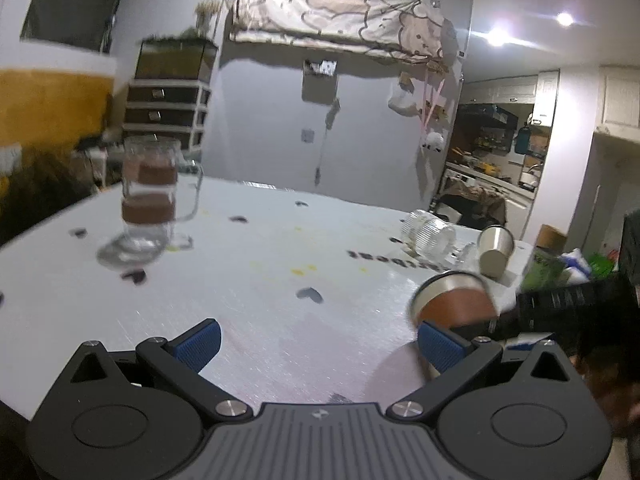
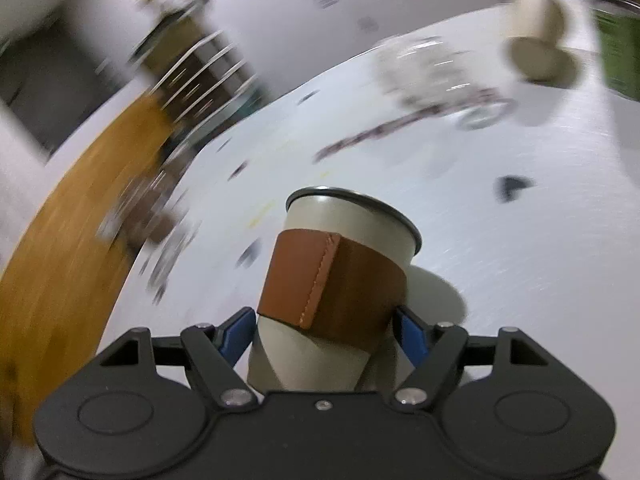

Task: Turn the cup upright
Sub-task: 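Lift the cup with the right gripper and rotate it upright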

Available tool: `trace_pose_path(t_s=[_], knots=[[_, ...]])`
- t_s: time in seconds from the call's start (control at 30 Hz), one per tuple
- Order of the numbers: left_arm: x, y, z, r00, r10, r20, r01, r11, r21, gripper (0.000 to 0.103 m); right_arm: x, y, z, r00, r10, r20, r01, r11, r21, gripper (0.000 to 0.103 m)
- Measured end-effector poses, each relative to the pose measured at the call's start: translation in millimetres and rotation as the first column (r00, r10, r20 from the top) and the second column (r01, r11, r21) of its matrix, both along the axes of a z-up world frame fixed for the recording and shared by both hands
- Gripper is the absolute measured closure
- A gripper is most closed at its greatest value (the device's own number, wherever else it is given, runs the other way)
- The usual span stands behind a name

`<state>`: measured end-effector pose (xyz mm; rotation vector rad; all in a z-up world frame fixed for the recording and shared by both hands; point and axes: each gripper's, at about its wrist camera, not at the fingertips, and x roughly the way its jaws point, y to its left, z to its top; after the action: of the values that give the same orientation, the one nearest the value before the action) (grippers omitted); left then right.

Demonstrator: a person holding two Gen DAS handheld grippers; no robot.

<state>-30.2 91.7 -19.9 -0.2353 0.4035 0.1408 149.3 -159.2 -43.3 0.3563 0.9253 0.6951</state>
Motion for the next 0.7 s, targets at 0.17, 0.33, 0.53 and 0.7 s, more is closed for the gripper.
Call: trace_pose_path(t_s=[0.17,0.33,0.53,0.7], knots=[[7.4,15.3,4.7,0.998,-0.065,-0.024,0.060,0.985,-0.161,0.001,-24.0,13.2,3.3,0.987,0.157,0.041,-0.155,0.987,-0.042,0.027],[28.5,10.6,10.1,0.983,-0.173,-0.063,0.152,0.957,-0.246,0.006,-34.8,12.4,-4.2,0.980,0.184,0.080,-0.184,0.983,-0.002,0.033],[67.2,-1.0,10.3,0.952,-0.269,-0.144,0.208,0.919,-0.336,0.006,-36.7,21.2,-10.4,0.975,0.200,0.093,-0.202,0.979,0.012,0.035],[88.6,2.3,-2.4,0.941,-0.255,-0.222,0.140,0.891,-0.431,0.006,-34.2,21.3,-11.1,0.976,0.196,0.095,-0.199,0.980,0.020,0.035]])
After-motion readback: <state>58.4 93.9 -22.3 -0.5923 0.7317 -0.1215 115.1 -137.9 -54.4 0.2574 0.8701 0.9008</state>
